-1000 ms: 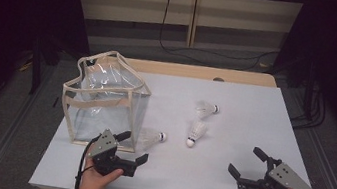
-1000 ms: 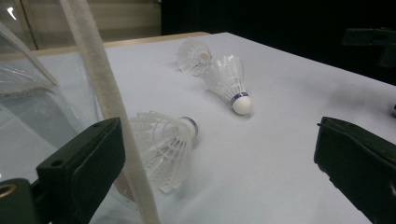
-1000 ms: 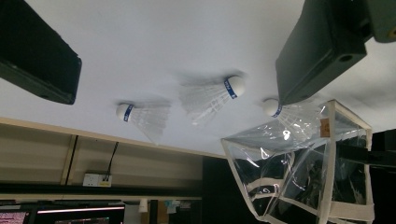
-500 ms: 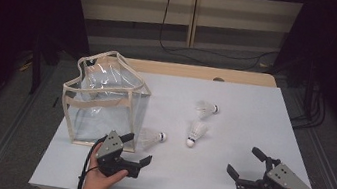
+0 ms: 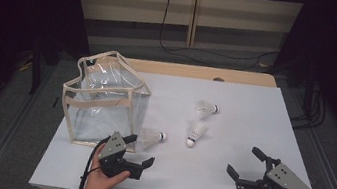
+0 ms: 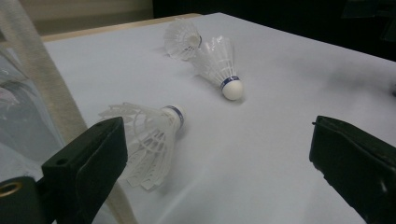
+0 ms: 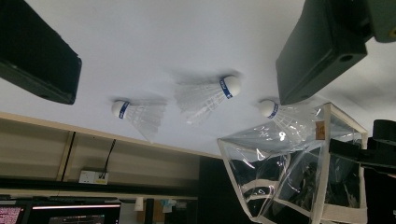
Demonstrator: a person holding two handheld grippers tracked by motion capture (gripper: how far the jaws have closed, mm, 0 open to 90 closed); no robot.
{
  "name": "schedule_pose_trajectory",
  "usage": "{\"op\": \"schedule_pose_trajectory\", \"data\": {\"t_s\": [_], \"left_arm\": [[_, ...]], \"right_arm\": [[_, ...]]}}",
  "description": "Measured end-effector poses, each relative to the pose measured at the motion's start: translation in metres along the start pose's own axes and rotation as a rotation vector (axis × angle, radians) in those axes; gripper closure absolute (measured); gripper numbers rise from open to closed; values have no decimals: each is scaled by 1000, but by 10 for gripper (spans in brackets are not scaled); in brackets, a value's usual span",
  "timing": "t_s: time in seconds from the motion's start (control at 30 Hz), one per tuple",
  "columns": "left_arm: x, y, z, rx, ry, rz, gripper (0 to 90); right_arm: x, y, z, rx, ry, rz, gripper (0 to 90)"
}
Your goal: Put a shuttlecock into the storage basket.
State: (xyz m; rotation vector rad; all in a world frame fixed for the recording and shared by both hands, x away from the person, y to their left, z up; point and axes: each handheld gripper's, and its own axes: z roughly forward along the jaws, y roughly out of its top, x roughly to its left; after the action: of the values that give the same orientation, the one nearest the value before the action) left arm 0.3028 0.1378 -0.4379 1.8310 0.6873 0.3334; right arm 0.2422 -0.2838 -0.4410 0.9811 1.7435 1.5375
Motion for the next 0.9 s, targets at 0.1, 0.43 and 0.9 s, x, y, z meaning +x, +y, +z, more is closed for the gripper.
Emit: {"op": "schedule_pose_trajectory", "data": {"t_s": [0.1, 0.43, 0.9], "left_arm": [[-1, 1, 2, 4, -5, 2, 44], [-5, 4, 13, 42, 11, -16, 48], [-12, 9, 30, 93, 48, -18, 55]], "right_arm": [[0, 0, 0, -1, 0, -6, 0], [0, 1, 0, -5, 0, -7, 0], [0, 2, -1, -6, -7, -17, 0]]}}
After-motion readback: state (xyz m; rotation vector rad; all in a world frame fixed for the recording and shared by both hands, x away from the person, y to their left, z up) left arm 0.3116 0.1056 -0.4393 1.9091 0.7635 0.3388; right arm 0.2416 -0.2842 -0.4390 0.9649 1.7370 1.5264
